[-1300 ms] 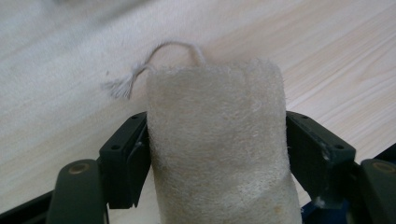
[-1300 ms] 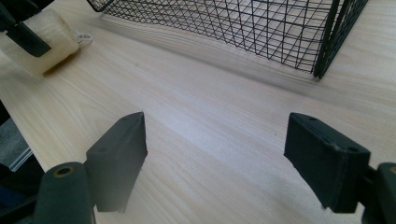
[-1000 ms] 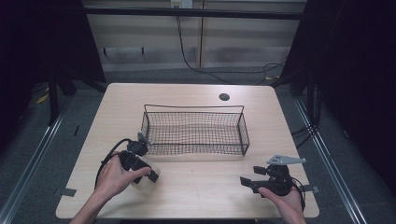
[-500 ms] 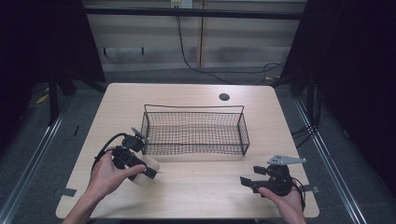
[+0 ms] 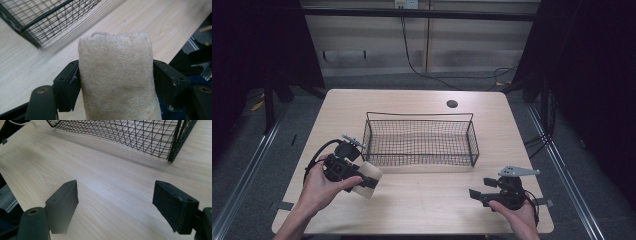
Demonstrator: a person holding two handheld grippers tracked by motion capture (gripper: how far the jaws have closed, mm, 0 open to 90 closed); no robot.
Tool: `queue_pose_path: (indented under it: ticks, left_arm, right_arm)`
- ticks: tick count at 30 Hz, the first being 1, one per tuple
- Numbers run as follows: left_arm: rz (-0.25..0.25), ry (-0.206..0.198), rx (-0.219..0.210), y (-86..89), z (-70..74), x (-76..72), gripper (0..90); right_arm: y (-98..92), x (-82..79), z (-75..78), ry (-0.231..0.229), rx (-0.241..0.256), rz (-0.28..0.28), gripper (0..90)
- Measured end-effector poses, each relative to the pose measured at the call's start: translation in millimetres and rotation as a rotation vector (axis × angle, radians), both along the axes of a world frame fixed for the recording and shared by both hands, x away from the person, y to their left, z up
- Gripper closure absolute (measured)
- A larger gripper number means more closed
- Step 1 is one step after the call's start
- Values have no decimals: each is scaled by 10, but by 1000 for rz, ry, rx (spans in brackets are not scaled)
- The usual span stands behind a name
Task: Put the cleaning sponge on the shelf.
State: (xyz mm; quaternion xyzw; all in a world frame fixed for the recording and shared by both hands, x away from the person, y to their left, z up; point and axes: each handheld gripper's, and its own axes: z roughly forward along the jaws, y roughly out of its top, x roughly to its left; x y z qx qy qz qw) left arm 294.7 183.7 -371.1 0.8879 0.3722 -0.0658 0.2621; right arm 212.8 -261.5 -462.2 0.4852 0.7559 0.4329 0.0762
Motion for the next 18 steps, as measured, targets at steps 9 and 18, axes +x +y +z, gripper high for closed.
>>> queue_pose_path:
  ticks: [9,18]
  left_arm:
    - [12,-12,-31,49,66,-1,280]
    - [19,-7,-7,22,189,70,280]
  right_arm:
    - [1,-1,0,2,1,-1,202]
    - [2,-2,1,5,1,-2,202]
